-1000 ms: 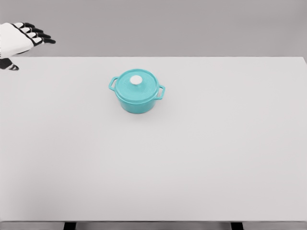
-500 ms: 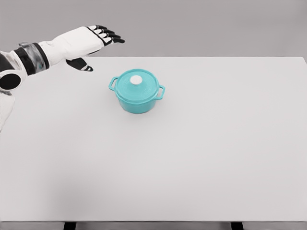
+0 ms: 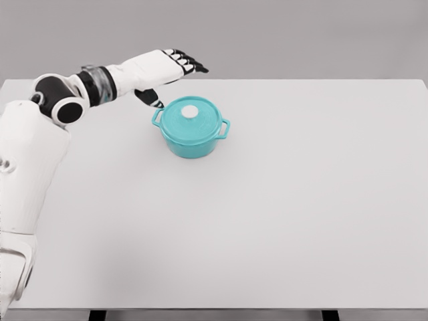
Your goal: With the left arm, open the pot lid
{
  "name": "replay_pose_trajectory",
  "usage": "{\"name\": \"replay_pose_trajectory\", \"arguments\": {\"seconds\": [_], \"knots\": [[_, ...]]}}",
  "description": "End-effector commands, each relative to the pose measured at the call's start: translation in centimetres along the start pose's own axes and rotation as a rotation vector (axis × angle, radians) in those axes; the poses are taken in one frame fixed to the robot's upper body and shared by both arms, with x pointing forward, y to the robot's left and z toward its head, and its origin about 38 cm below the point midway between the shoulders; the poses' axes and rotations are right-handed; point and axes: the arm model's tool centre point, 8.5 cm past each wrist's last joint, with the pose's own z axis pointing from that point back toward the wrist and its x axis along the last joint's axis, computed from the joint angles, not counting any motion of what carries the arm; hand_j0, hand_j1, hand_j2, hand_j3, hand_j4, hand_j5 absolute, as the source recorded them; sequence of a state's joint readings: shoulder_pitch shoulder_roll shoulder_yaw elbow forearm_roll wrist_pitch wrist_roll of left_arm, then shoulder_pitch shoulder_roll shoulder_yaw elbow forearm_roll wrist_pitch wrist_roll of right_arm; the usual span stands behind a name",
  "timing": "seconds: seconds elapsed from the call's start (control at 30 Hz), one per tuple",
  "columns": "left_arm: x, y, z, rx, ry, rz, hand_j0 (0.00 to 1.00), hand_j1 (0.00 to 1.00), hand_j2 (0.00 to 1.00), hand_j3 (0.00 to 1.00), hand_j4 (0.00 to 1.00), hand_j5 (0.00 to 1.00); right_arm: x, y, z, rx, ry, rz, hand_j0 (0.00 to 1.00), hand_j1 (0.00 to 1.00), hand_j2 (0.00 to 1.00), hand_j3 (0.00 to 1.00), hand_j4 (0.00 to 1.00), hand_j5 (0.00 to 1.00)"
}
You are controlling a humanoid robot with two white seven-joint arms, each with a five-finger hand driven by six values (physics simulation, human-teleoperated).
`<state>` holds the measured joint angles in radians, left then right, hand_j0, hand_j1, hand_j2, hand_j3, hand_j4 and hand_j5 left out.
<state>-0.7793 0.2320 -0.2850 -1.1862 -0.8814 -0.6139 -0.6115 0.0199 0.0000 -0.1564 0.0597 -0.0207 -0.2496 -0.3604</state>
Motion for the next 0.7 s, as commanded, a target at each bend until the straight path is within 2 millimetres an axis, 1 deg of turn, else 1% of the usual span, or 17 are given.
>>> {"name": "replay_pose_trajectory", "arguments": {"seconds": [0.0, 0.47, 0.57, 0.67], "knots": [[0.78, -0.63, -1.43, -0.015, -0.008, 0.016, 1.00, 1.00, 1.00, 1.00, 1.00, 1.00, 0.00, 0.00, 0.00, 0.000, 0.000, -0.001, 1.00, 1.00, 1.00, 1.00, 1.00, 1.00], [0.65, -1.09, -1.55, -0.026, -0.003, 0.025, 1.00, 1.00, 1.00, 1.00, 1.00, 1.00, 0.05, 0.00, -0.01, 0.000, -0.001, -0.001, 1.00, 1.00, 1.00, 1.00, 1.00, 1.00], [0.87, -1.34, -1.69, -0.028, -0.009, 0.029, 1.00, 1.00, 1.00, 1.00, 1.00, 1.00, 0.05, 0.00, -0.01, 0.000, -0.001, -0.001, 1.00, 1.00, 1.00, 1.00, 1.00, 1.00], [0.62, -1.29, -1.41, -0.028, -0.003, 0.026, 1.00, 1.00, 1.00, 1.00, 1.00, 1.00, 0.00, 0.00, 0.00, 0.000, 0.000, -0.001, 1.00, 1.00, 1.00, 1.00, 1.00, 1.00]]}}
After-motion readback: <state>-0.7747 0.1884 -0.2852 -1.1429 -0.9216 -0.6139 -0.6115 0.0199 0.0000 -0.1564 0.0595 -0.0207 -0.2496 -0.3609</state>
